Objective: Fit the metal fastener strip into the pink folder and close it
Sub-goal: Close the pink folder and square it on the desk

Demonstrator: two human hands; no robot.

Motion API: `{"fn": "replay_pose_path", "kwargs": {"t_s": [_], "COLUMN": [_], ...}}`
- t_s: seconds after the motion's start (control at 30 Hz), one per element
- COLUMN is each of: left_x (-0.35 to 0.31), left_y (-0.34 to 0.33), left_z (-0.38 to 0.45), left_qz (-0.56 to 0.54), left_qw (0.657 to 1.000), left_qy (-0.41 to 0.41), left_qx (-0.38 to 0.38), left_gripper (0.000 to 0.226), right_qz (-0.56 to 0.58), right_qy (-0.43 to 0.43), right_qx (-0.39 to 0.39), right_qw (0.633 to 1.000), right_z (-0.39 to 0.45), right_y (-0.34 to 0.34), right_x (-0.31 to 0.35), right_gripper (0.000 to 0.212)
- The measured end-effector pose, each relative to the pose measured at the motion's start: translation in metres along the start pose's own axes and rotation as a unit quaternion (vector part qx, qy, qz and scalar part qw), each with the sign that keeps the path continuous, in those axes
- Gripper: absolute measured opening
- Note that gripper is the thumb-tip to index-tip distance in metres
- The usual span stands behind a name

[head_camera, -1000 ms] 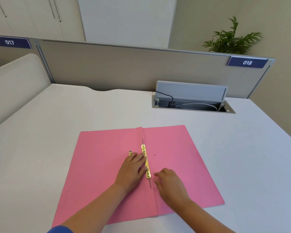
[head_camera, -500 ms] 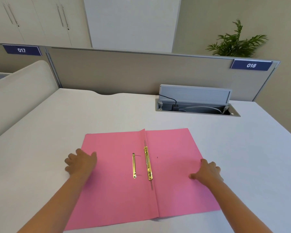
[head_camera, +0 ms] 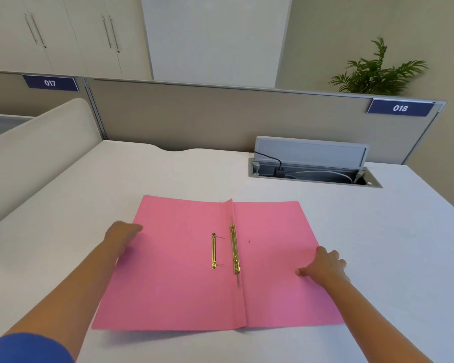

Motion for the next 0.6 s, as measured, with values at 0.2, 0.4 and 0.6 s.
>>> {"fn": "replay_pose_path", "kwargs": {"t_s": [0.2, 0.4, 0.6], "left_x": [-0.076, -0.153, -0.189], "left_y": [0.016, 0.018, -0.026], "left_z": [0.005, -0.021, -0.069], "left_qz": [-0.035, -0.046, -0.151], "left_qw": [0.995, 0.977, 0.931], "left_qy": [-0.082, -0.178, -0.180], "left_qx": [0.043, 0.106, 0.279], "left_gripper": [0.023, 0.026, 0.059], "right_qz": [0.011, 0.021, 0.028], "right_qy": [-0.011, -0.018, -0.007], "right_qx": [-0.012, -0.011, -0.004], "right_qw": [1.000, 1.000, 1.000], "right_z": [0.000, 0.006, 0.010], "right_y": [0.002, 0.002, -0.001], "right_x": [0.009, 0.021, 0.033], "right_gripper": [0.080, 0.077, 0.078]}}
Point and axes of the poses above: each hand's wrist, its own z-axis towards the middle knuckle, its own y-axis out of the back of the hand, x = y × z, the point moved 4 cm from there along z, towards the middle knuckle, and after that the axes turned 11 degrees about -y, right-handed, at the moved point
